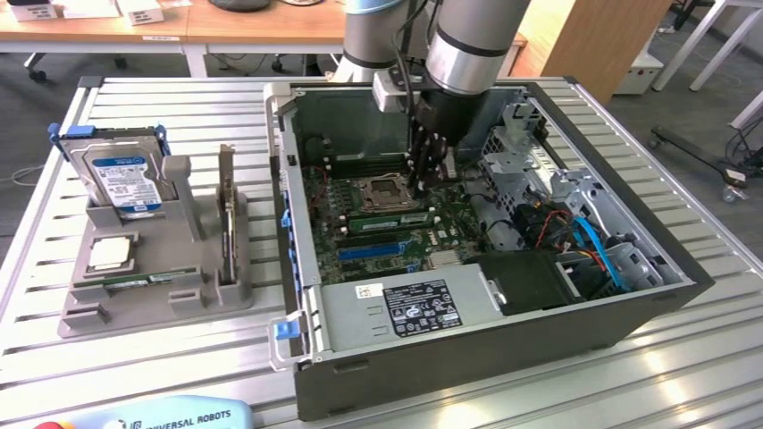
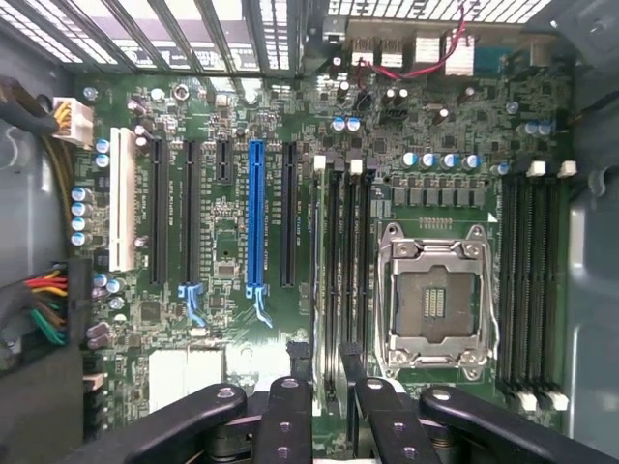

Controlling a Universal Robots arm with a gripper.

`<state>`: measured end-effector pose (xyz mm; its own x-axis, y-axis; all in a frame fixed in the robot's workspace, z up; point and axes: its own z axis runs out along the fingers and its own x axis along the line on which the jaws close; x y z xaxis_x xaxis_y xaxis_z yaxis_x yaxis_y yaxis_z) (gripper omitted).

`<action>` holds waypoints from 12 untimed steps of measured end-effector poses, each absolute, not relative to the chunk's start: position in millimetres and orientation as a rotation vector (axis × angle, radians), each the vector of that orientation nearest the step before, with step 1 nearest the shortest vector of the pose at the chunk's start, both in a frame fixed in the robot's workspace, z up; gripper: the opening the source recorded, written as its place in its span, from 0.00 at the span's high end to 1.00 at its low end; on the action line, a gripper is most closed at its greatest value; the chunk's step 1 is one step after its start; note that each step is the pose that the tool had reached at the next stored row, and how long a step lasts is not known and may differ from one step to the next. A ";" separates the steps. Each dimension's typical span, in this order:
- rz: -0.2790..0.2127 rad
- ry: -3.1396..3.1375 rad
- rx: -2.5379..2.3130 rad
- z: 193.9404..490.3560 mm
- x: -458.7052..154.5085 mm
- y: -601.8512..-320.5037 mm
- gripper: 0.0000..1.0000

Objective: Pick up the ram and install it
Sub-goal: 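Insert the ram into the slot, then press down the ram until it locks into place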

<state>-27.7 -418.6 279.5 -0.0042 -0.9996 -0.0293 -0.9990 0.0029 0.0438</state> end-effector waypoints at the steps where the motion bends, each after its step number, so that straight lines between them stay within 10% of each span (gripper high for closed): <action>1: -0.081 -2.217 2.210 280.3 -27.7 -418.6 0.75; 12: -0.081 -2.218 2.210 280.8 -27.7 -418.6 0.75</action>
<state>-27.7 -418.6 280.8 -0.0042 -0.9996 -0.0294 -0.9990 0.0029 0.0437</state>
